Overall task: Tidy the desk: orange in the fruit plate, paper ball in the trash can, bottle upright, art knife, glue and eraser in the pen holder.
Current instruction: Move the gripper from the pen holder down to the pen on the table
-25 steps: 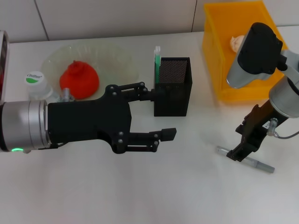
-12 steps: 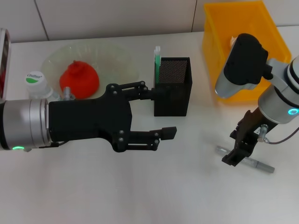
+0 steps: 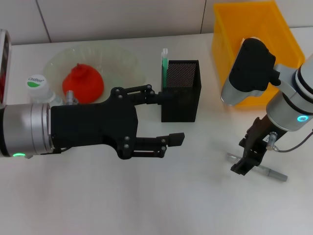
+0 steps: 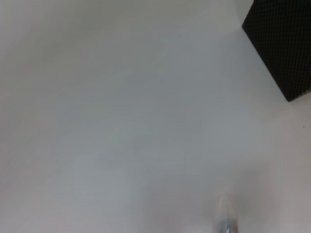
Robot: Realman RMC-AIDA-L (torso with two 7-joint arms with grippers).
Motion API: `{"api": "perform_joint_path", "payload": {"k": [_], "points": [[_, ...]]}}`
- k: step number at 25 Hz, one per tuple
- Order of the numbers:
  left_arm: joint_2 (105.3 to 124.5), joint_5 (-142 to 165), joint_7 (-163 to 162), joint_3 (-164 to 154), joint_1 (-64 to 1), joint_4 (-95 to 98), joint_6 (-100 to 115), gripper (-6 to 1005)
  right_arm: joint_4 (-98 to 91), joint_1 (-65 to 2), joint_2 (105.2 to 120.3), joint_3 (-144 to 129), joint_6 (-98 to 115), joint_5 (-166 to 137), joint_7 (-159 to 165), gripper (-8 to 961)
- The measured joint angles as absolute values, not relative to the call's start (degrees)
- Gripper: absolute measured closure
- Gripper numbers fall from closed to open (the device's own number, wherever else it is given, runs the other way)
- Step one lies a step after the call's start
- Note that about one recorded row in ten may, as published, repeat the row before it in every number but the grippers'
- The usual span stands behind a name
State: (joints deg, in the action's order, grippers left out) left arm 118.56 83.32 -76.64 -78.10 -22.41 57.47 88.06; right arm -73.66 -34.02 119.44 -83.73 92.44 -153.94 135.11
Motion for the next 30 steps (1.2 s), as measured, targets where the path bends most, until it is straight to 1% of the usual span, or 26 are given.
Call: {"api": "perform_joint_path", "payload": {"k": [10,13,18,30], "points": [[118.56,83.32,-76.64,-78.13,-22.41,57.48,88.11,207,-73.4,-34.02,119.44,-83.85,91.8,-153.94,135.52,331],[118.56,83.32,-76.64,-78.13,-22.41,57.48,88.12,206,-72.77,-34.05,119.44,-83.9,91.41,-153.98,135.67,409],[118.65,83.33,-76.6,-78.13,-22.55,57.11,88.11,206,-71.89,-34.09,119.48,-83.95,90.42,-153.92,135.77,412],[118.65,83.31,-76.56,-78.13,-23.27,56.78,88.06,206,-71.45,-34.21,119.53,-84.11,90.08,-153.7,135.79,453]]}}
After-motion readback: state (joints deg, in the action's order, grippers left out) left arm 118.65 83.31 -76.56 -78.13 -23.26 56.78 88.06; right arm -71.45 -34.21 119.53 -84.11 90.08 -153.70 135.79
